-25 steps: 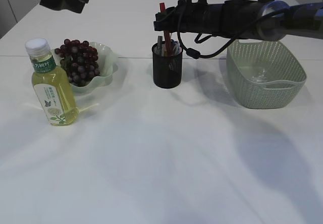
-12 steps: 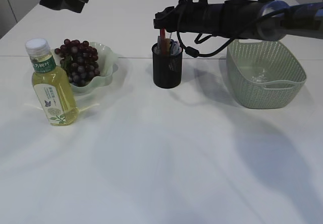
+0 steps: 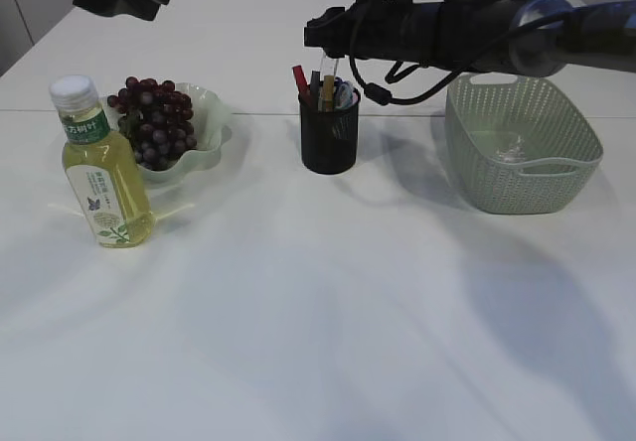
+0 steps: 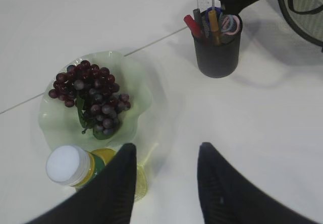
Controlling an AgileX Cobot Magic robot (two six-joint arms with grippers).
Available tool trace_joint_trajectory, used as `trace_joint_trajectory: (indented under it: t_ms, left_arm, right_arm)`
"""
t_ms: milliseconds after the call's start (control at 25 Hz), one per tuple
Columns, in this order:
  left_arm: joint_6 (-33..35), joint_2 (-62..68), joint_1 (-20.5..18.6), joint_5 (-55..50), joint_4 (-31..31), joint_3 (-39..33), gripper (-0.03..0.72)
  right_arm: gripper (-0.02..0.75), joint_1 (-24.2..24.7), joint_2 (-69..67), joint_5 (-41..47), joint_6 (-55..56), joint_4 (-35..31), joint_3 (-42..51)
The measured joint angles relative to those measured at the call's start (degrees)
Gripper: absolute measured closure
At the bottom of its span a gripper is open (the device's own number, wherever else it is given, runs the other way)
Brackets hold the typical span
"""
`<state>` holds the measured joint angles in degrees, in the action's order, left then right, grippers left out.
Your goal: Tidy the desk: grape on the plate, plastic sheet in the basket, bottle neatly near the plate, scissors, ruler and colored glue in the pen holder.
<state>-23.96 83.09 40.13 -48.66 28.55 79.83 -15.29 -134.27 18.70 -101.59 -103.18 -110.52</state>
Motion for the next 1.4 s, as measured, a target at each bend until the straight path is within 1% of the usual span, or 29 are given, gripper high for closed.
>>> trace_joint_trajectory:
  t_ms: [160, 240, 320, 400, 520, 640, 760, 800, 880, 960, 1040, 1200, 1240, 1320, 1400]
  left_arm:
    - [0.00, 0.00, 0.00, 0.13, 0.48, 0.00, 0.388]
    - [0.00, 0.00, 0.00, 0.40, 0.76, 0.00, 0.388]
    - [0.00, 0.00, 0.00, 0.40, 0.97, 0.00, 0.388]
    - [0.00, 0.00, 0.00, 0.49, 1.01, 0.00, 0.388]
    - [0.00, 0.00, 0.00, 0.49, 0.16, 0.00, 0.388]
    - [0.00, 0.00, 0.00, 0.49, -3.51, 0.00, 0.388]
    - [0.00, 0.00, 0.00, 0.49, -8.02, 0.00, 0.388]
    - [0.00, 0.00, 0.00, 0.49, -9.58, 0.00, 0.388]
    - [0.00, 0.00, 0.00, 0.63, -12.02, 0.00, 0.388]
    - [0.00, 0.00, 0.00, 1.41, -13.67, 0.00, 0.388]
    - [0.00, 0.00, 0.00, 1.53, -14.71, 0.44, 0.388]
    - [0.00, 0.00, 0.00, -1.08, -15.37, 4.54, 0.388]
    - [0.00, 0.00, 0.00, -2.48, -15.37, 5.84, 0.388]
    - [0.00, 0.00, 0.00, -6.23, -15.12, 8.00, 0.388]
    - [0.00, 0.46, 0.00, -10.89, -13.76, 9.82, 0.388]
  right_arm:
    - [0.460, 0.00, 2.67, 0.14, 7.13, 0.36, 0.00]
    - [0.468, 0.00, 4.42, 1.93, 11.21, 2.36, 0.00]
    - [0.472, 0.00, 6.71, 4.88, 15.96, 6.78, 0.00]
    - [0.475, 0.20, 9.02, 9.50, 22.59, 13.65, 0.00]
    - [0.477, 0.82, 12.55, 19.93, 36.85, 27.53, -0.09]
    - [0.477, 1.38, 15.73, 32.29, 50.85, 42.58, -0.09]
    - [0.477, 1.63, 17.98, 43.72, 63.11, 54.95, -0.09]
    - [0.477, 1.63, 18.55, 47.19, 66.70, 58.10, -0.09]
    - [0.477, 1.63, 19.76, 50.32, 72.64, 64.97, -0.09]
    - [0.475, 1.66, 20.96, 51.26, 77.62, 71.32, -0.09]
    - [0.437, 1.66, 22.26, 51.66, 83.89, 79.08, -0.09]
    - [0.237, 1.66, 25.01, 52.39, 95.55, 93.24, -0.09]
    - [0.201, 1.66, 25.80, 52.49, 97.17, 96.53, -0.09]
    - [0.174, 1.66, 27.34, 52.62, 99.04, 100.80, -0.09]
    - [0.172, 1.79, 28.81, 52.62, 99.80, 102.83, -0.09]
